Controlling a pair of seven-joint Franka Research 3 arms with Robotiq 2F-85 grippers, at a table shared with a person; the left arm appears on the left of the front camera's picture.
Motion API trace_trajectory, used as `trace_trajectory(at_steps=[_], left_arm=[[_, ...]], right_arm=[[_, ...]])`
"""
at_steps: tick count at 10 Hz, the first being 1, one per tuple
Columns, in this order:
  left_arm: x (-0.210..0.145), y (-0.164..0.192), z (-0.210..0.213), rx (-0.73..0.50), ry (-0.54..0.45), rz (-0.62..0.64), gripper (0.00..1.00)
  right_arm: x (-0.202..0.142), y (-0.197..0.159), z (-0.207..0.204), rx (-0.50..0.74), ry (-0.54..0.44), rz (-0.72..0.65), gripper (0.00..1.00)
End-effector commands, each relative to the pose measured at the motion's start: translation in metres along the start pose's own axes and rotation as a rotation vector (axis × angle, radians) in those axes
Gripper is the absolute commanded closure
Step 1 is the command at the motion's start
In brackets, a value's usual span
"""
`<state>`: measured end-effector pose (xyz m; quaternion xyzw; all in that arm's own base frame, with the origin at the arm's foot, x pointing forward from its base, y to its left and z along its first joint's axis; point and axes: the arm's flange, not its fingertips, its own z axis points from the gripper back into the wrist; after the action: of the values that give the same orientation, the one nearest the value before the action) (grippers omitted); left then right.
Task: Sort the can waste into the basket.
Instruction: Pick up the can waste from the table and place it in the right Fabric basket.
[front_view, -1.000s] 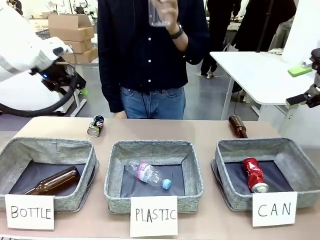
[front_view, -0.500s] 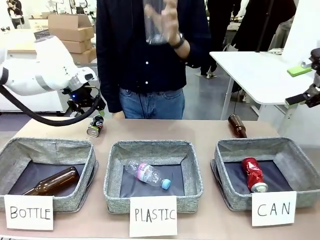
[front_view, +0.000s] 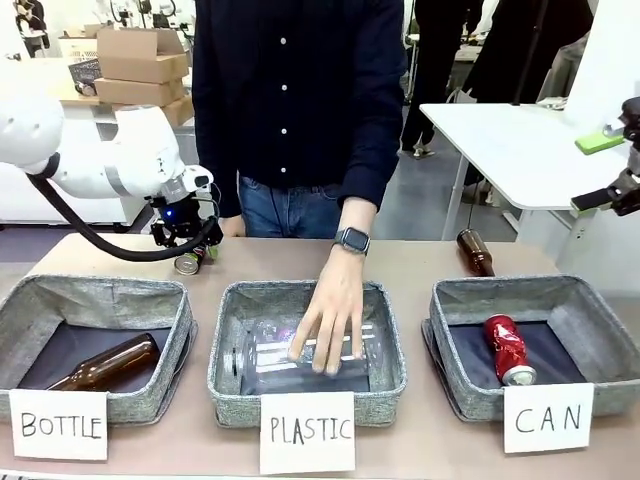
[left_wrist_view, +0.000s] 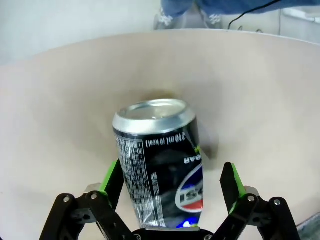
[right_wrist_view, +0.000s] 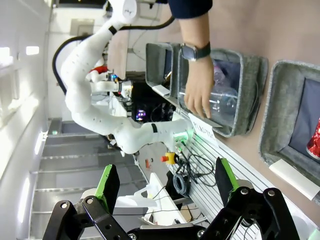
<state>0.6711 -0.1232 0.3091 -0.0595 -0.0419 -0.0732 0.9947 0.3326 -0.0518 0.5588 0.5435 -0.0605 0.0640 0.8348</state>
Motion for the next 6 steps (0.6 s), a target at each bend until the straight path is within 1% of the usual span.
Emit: trace_trajectory(at_steps=[1,3,4,5,6], left_arm=[[0.0106,-0.0017,0.0001,0.041,0.037,0.023,0.0],[0.011,-0.0033,0.0004,0.033,0.021,0.039,0.0],[0.0105,-0.0032,0.0011,0.047,0.008,0.061,0.17],[0.0108,-0.0032,0.0013,0.052,0.011,0.066,0.19],[0.0106,-0.0032,0.0015,0.048,0.017,0.062,0.36]], right_arm=[[0.0001,-0.0011,0.0012,-0.014,-0.001,0.028,0.0],[0.0001,-0.0011,0.0012,-0.014,-0.001,0.028,0.0],[0.0001,-0.0011,0.0012,-0.014,-0.001,0.028,0.0],[0.0001,-0.0011,0.0012,-0.014,-0.001,0.028,0.0],[0.0001,-0.0011,0.0012,-0.014,-0.001,0.028,0.0]])
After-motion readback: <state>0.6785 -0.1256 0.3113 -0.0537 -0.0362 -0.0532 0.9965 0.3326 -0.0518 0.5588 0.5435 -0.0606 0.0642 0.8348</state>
